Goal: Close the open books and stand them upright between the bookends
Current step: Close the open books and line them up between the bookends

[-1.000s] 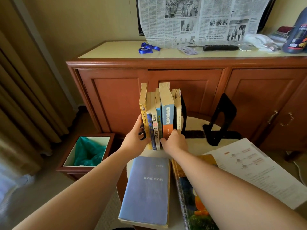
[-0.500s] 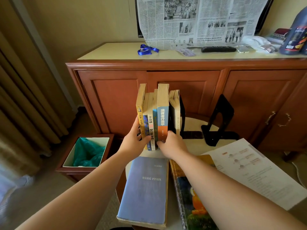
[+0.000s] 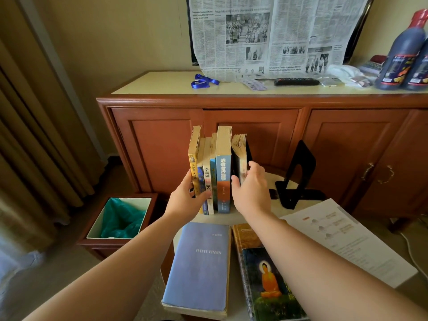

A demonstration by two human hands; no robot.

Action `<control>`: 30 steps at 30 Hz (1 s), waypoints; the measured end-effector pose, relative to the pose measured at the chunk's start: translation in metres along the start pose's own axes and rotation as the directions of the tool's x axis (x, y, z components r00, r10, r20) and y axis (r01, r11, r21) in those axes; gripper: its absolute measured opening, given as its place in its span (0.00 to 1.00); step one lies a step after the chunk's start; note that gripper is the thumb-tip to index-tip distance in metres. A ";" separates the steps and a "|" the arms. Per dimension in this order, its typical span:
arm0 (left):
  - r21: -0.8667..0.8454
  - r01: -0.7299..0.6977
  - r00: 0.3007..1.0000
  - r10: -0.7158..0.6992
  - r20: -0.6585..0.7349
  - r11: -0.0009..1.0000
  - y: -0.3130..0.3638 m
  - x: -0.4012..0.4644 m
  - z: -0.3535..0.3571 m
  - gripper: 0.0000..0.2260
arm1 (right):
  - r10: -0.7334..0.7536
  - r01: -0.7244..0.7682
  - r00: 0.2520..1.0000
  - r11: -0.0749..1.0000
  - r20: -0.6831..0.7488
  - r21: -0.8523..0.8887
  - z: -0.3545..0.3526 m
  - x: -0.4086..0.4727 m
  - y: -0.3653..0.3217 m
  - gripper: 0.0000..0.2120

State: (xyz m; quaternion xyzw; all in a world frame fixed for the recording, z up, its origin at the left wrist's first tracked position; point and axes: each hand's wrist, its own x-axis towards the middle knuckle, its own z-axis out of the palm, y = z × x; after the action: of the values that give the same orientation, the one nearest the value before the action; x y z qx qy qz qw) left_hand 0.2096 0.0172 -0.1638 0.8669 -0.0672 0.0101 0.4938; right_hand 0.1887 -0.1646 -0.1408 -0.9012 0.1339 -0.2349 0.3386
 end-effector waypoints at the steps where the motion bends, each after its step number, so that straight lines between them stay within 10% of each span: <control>1: -0.002 0.003 1.000 -0.003 -0.008 1.000 0.000 0.000 0.000 0.28 | 0.008 -0.007 1.000 0.999 0.013 -0.048 0.001 0.001 0.000 0.25; 21: -0.032 0.133 0.990 -0.134 -0.034 0.991 -0.010 0.007 0.002 0.31 | 0.075 -0.066 0.930 0.997 0.360 -0.037 0.028 0.012 0.020 0.09; 30: -0.039 0.111 0.992 -0.109 0.057 0.993 -0.011 0.004 -0.001 0.37 | 0.005 -0.066 0.839 0.993 0.544 0.094 0.021 0.017 0.026 0.31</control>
State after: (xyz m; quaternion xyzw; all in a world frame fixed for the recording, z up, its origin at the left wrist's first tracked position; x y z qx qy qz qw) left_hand 0.2145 0.0230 -0.1726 0.8588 -0.0330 -0.0424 0.5096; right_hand 0.2123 -0.1789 -0.1663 -0.9085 0.0362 0.0291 0.4154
